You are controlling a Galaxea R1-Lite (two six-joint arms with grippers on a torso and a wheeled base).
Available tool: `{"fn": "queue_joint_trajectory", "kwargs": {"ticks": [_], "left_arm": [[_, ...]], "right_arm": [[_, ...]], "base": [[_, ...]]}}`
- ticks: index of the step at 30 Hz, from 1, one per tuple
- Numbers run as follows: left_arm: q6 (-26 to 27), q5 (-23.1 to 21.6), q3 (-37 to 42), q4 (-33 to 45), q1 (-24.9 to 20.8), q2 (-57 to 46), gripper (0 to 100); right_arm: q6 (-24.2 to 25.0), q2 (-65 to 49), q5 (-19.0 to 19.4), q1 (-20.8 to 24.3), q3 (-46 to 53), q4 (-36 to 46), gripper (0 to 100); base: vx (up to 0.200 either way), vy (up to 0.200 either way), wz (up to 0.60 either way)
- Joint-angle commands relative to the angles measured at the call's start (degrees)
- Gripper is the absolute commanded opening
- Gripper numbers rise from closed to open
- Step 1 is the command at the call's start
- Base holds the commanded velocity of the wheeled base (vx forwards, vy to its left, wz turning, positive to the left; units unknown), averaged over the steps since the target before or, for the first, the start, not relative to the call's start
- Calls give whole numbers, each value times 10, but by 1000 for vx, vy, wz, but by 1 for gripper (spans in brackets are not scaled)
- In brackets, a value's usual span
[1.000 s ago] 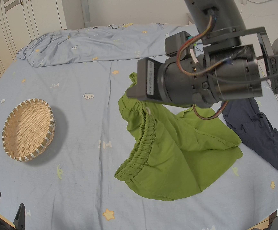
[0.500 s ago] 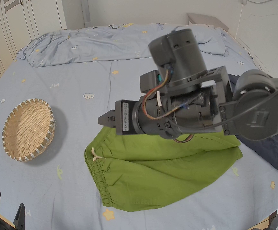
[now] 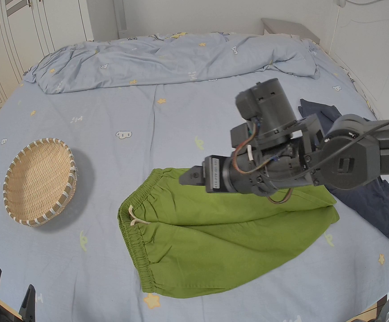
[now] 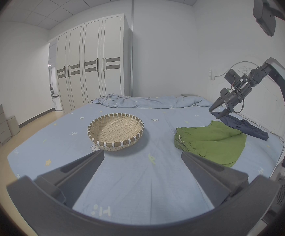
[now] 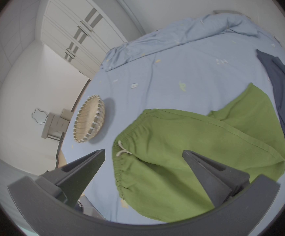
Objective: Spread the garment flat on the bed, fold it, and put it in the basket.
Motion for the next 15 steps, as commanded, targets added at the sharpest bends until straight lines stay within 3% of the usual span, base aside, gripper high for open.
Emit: {"fn": "queue_joint_trajectory", "kwargs": {"ticks": [1, 4, 7, 15], "left_arm": [[16, -5, 9, 1, 0, -8, 100], [16, -5, 9, -1, 0, -8, 100], [19, -8, 10, -4, 0, -8, 100], [21, -8, 10, -6, 0, -8, 100]], "right_arm": [[3, -93, 28, -93, 126, -30, 100], [3, -111, 33, -114, 164, -56, 100], [3, -128, 40, -140, 263, -148, 100], [0, -131, 40, -145, 391, -316, 100]], "base": [[0, 0, 0], [0, 0, 0], [0, 0, 0], [0, 0, 0]]}}
